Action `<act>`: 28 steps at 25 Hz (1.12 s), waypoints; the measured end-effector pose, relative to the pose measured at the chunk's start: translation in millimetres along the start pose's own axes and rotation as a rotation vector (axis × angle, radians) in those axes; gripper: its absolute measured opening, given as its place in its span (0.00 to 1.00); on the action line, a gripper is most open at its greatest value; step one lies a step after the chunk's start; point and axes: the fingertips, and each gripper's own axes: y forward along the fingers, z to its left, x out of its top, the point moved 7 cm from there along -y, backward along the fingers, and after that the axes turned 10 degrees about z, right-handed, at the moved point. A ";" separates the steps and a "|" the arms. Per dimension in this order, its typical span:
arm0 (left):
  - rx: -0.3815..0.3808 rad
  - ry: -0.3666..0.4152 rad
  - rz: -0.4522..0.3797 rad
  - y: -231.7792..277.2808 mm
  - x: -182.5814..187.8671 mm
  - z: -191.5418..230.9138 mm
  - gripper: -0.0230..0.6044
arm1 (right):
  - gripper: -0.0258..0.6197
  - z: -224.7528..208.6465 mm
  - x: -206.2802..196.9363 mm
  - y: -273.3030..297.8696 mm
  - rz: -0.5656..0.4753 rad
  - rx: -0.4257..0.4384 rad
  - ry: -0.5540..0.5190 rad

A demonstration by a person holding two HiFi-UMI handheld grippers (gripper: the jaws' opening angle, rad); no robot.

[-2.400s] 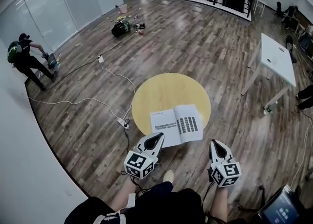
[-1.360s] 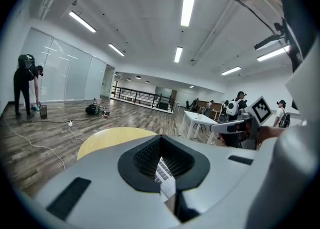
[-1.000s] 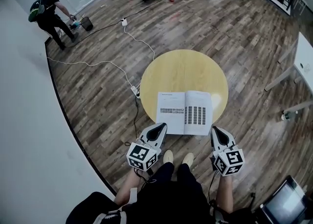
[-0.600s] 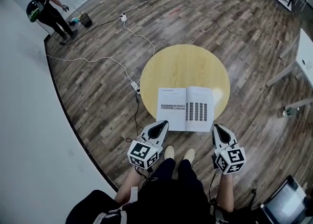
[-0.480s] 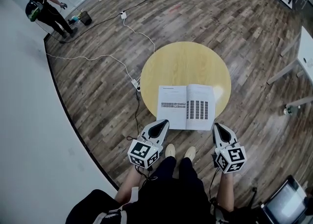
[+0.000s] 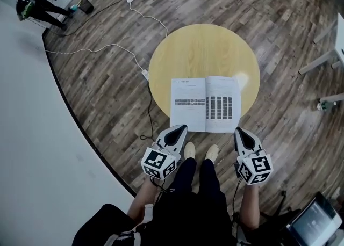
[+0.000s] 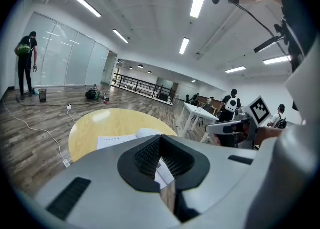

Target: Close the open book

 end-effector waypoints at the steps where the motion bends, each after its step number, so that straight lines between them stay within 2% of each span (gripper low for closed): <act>1: -0.006 -0.002 0.008 6.2 -4.0 0.9 0.03 | 0.04 -3.0 -4.9 5.1 0.009 0.000 0.004; 11: -0.027 -0.057 0.083 38.0 -44.7 9.9 0.03 | 0.04 -22.9 -42.5 41.5 0.084 -0.004 0.044; 19: -0.021 -0.060 0.080 39.3 -43.0 15.2 0.03 | 0.04 -32.2 -45.7 46.5 0.105 -0.020 0.077; 20: -0.020 -0.060 0.078 39.2 -42.6 15.5 0.03 | 0.14 -33.3 -47.1 49.3 0.116 -0.013 0.090; 21: -0.018 -0.060 0.077 39.1 -42.4 15.7 0.03 | 0.29 -34.4 -48.7 52.4 0.126 -0.006 0.105; 23: -0.019 -0.060 0.077 39.2 -42.4 15.2 0.03 | 0.45 -37.8 -51.6 56.3 0.138 -0.011 0.128; 28: -0.019 -0.067 0.087 39.6 -44.1 16.5 0.03 | 0.47 -49.1 -61.3 62.3 0.174 -0.015 0.195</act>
